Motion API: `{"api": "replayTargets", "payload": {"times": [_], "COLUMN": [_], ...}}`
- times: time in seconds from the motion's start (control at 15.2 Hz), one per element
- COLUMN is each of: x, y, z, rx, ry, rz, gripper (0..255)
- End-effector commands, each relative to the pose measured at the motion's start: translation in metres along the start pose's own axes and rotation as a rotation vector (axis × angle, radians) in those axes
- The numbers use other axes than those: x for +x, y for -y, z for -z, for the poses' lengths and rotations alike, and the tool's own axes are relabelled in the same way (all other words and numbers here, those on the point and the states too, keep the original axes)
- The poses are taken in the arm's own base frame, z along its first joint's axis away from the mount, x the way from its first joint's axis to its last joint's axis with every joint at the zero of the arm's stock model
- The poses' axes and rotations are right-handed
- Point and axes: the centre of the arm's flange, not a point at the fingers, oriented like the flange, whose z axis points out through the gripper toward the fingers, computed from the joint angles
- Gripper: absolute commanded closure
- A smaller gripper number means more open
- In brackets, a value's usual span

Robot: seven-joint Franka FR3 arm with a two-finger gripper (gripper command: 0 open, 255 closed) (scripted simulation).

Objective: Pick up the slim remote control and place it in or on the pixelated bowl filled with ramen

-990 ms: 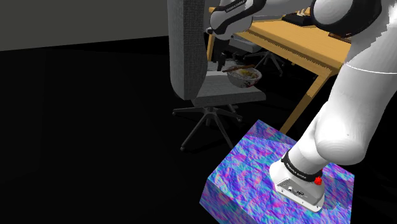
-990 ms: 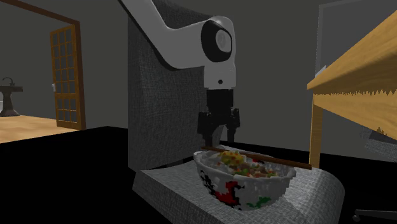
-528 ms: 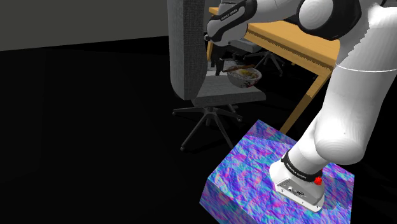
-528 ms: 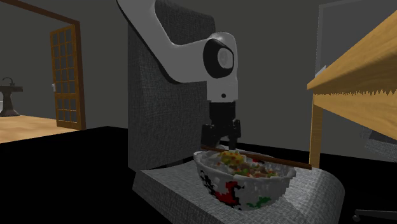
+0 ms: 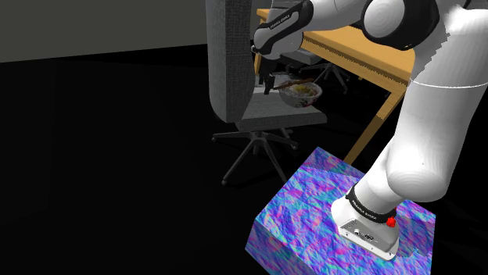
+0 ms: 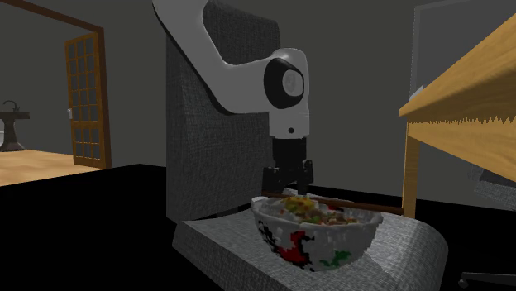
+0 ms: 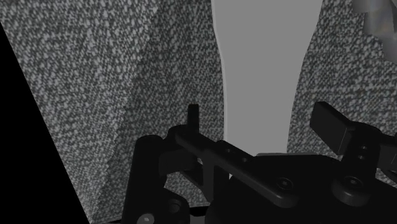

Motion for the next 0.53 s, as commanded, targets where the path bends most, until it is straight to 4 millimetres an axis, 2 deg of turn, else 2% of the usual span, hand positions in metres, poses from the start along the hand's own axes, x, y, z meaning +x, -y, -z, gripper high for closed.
{"api": "replayTargets", "payload": {"times": [0.0, 0.07, 0.46], "x": [0.0020, 0.0023, 0.0000], "y": [0.0022, 0.0028, 0.0018], "z": [-0.0070, -0.0064, -0.0048], "rx": [0.011, 0.011, 0.011], "ry": [0.007, 0.007, 0.007], "rz": [0.006, 0.006, 0.006], "gripper": [0, 255, 255]}}
